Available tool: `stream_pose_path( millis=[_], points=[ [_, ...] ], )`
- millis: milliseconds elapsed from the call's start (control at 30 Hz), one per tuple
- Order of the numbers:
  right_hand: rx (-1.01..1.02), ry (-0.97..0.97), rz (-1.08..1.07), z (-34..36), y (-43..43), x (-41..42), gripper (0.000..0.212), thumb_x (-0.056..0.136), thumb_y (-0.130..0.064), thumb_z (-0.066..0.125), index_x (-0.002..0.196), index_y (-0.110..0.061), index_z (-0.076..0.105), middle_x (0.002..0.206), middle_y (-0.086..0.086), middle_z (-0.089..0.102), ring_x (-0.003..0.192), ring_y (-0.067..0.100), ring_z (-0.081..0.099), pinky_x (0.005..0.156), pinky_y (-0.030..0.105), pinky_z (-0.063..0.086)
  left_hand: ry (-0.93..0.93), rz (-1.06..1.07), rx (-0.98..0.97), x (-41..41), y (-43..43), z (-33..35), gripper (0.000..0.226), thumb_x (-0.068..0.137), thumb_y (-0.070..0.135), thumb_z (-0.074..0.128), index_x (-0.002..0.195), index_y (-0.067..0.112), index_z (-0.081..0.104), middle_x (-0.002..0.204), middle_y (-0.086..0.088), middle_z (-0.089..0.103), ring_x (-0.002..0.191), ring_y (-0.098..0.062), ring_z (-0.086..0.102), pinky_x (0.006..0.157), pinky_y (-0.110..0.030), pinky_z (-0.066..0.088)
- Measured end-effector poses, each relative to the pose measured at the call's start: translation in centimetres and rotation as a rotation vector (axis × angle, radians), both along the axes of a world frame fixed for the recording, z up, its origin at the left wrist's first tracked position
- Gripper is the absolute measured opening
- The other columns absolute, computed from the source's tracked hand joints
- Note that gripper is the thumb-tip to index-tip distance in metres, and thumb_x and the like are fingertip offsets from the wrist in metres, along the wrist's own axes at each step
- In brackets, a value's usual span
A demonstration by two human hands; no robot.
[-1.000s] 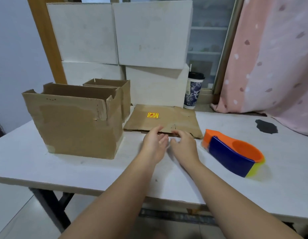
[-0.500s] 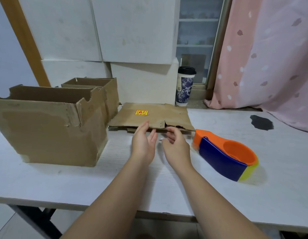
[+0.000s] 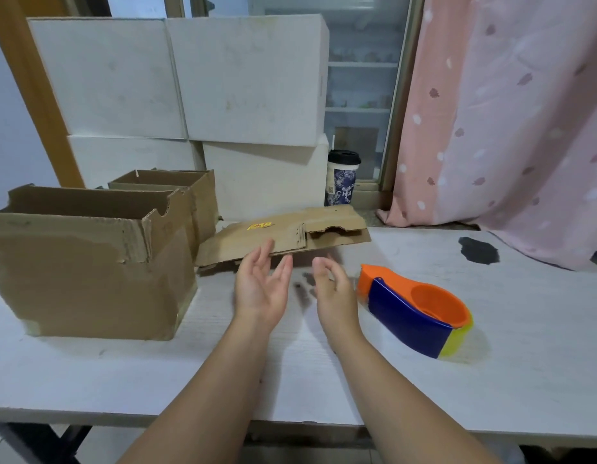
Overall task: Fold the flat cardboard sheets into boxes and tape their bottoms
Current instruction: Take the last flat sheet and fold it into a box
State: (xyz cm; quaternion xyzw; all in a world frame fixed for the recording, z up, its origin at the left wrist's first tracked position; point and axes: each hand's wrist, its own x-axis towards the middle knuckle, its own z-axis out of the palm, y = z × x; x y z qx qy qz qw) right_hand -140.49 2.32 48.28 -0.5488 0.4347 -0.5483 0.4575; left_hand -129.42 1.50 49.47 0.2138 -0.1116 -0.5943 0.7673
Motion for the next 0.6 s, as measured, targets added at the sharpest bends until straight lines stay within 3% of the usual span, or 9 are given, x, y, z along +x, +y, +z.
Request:
stream_pose_path(
  millis=[67, 100, 167, 233, 300, 333, 400, 533, 600],
  points=[
    [0.059, -0.111, 0.073, 0.5, 0.1, -0.1, 0.068, 0.076, -0.067, 0.044, 0.133, -0.031, 0.046, 0.134, -0.002, 0.055, 0.116, 0.014, 0.058, 0.102, 0.038, 0.045, 0.025, -0.007, -0.021, -0.1, 0.4, 0.7, 0.036, 0.097, 0.026, 0.043, 0.124, 0.005, 0.055, 0.150, -0.008, 0.032, 0.134, -0.032, 0.035, 0.098, -0.034, 0.043],
    [0.095, -0.181, 0.102, 0.8, 0.2, -0.2, 0.082, 0.073, -0.068, 0.041, 0.143, -0.025, 0.038, 0.140, 0.003, 0.050, 0.116, 0.017, 0.058, 0.103, 0.041, 0.046, 0.031, -0.009, -0.033, -0.2, 0.7, 1.1, 0.035, 0.097, 0.026, 0.043, 0.121, 0.005, 0.057, 0.151, -0.009, 0.030, 0.136, -0.031, 0.032, 0.097, -0.034, 0.043],
    [0.153, -0.403, 0.141, 1.9, 0.6, -0.6, 0.086, 0.071, -0.069, 0.038, 0.142, -0.022, 0.039, 0.140, 0.007, 0.051, 0.108, 0.020, 0.063, 0.090, 0.037, 0.054, 0.027, -0.016, -0.068, -0.2, 1.3, 1.7, 0.034, 0.097, 0.027, 0.043, 0.117, 0.006, 0.060, 0.150, -0.008, 0.030, 0.136, -0.030, 0.032, 0.091, -0.033, 0.047],
    [0.209, -0.755, 0.160, 3.3, 1.0, -1.4, 0.078, 0.068, -0.072, 0.042, 0.126, -0.020, 0.052, 0.131, 0.011, 0.059, 0.103, 0.023, 0.065, 0.081, 0.034, 0.055, 0.003, -0.018, -0.106, 0.1, 1.9, 2.1, 0.035, 0.096, 0.027, 0.041, 0.116, 0.007, 0.063, 0.146, -0.006, 0.038, 0.131, -0.027, 0.040, 0.084, -0.031, 0.049],
    [0.210, -1.026, 0.175, 4.7, 1.2, -2.5, 0.075, 0.066, -0.072, 0.048, 0.115, -0.016, 0.059, 0.121, 0.015, 0.064, 0.104, 0.029, 0.065, 0.086, 0.039, 0.053, -0.036, -0.015, -0.138, 0.4, 2.6, 2.3, 0.037, 0.096, 0.028, 0.040, 0.113, 0.008, 0.066, 0.136, -0.006, 0.052, 0.119, -0.024, 0.053, 0.083, -0.029, 0.049],
    [0.198, -1.065, 0.179, 5.5, 1.4, -3.3, 0.076, 0.066, -0.071, 0.050, 0.115, -0.014, 0.061, 0.119, 0.015, 0.066, 0.107, 0.031, 0.065, 0.090, 0.041, 0.052, -0.054, -0.015, -0.152, 0.5, 3.0, 2.3, 0.038, 0.095, 0.028, 0.040, 0.110, 0.008, 0.068, 0.130, -0.006, 0.058, 0.114, -0.023, 0.057, 0.085, -0.030, 0.049],
    [0.220, -1.010, 0.182, 7.3, 1.9, -4.6, 0.068, 0.075, -0.062, 0.056, 0.122, -0.014, 0.062, 0.120, 0.012, 0.067, 0.110, 0.030, 0.064, 0.093, 0.043, 0.051, -0.086, -0.028, -0.173, 0.6, 3.7, 2.2, 0.040, 0.095, 0.030, 0.040, 0.104, 0.009, 0.073, 0.120, -0.005, 0.065, 0.108, -0.021, 0.062, 0.091, -0.032, 0.047],
    [0.254, -0.660, 0.192, 9.6, 3.0, -6.7, 0.030, 0.084, -0.027, 0.064, 0.112, -0.017, 0.066, 0.103, 0.009, 0.073, 0.083, 0.023, 0.072, 0.064, 0.035, 0.059, -0.185, -0.065, -0.176, 0.8, 4.9, 1.5, 0.041, 0.091, 0.036, 0.043, 0.096, 0.011, 0.076, 0.104, -0.001, 0.071, 0.100, -0.018, 0.064, 0.090, -0.034, 0.047],
    [0.196, -0.501, 0.148, 10.1, 3.5, -7.9, 0.024, 0.090, -0.012, 0.057, 0.112, -0.019, 0.065, 0.104, 0.008, 0.073, 0.081, 0.022, 0.072, 0.064, 0.040, 0.060, -0.195, -0.100, -0.177, 1.1, 5.5, 1.2, 0.040, 0.085, 0.039, 0.050, 0.091, 0.009, 0.077, 0.096, -0.003, 0.070, 0.095, -0.018, 0.063, 0.085, -0.034, 0.049]
  ],
)
